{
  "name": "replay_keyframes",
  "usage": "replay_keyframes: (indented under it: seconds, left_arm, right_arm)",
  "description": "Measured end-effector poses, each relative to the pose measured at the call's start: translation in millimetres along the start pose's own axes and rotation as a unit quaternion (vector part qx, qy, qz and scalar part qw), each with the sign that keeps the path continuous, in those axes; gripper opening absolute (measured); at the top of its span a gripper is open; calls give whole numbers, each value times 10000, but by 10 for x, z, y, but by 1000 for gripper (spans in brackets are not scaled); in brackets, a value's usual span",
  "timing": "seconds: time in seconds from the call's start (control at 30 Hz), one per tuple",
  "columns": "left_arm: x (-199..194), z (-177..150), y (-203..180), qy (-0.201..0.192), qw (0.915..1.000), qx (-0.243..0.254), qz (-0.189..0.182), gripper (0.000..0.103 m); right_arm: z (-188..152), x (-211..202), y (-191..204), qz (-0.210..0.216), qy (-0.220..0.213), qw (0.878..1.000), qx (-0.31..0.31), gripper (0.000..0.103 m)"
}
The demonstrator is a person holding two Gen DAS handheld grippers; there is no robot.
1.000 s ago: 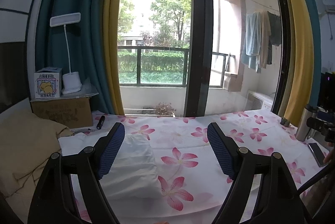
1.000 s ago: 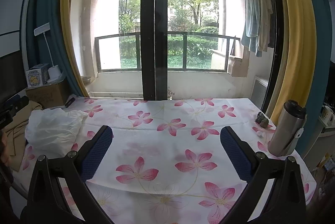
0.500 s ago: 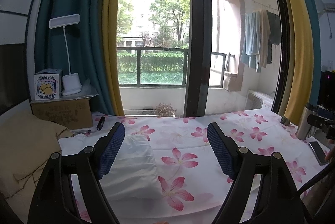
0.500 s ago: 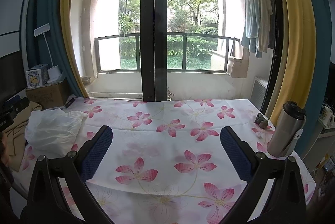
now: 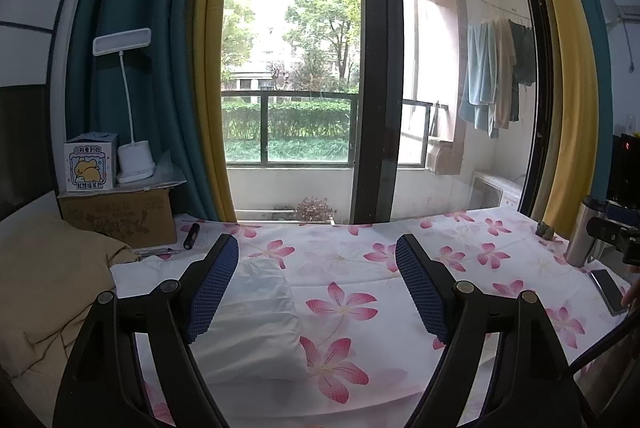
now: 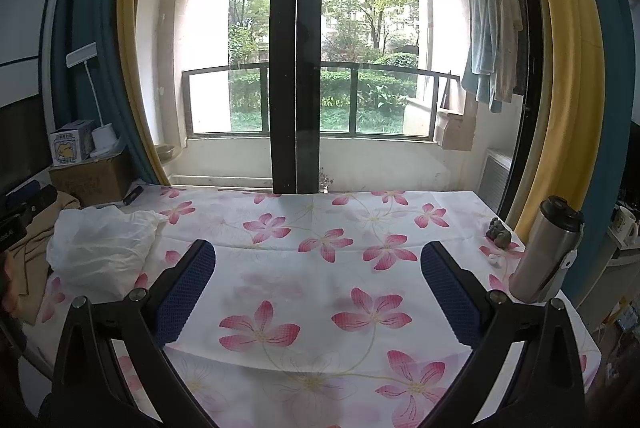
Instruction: Fold large clothes
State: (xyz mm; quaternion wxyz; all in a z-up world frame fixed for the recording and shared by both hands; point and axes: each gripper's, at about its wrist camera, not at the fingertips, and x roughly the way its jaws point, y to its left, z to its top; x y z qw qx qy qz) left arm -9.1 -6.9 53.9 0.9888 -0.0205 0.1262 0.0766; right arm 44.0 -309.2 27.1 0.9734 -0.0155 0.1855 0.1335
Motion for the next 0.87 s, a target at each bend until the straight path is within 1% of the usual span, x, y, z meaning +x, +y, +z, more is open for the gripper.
replay_keyframes:
  seconds: [0.87]
  left_arm:
    - [10,-3,12,-31,10000,48,-25,84]
  right_arm:
    - [-12,50,23,-7,55,10000,-19,102]
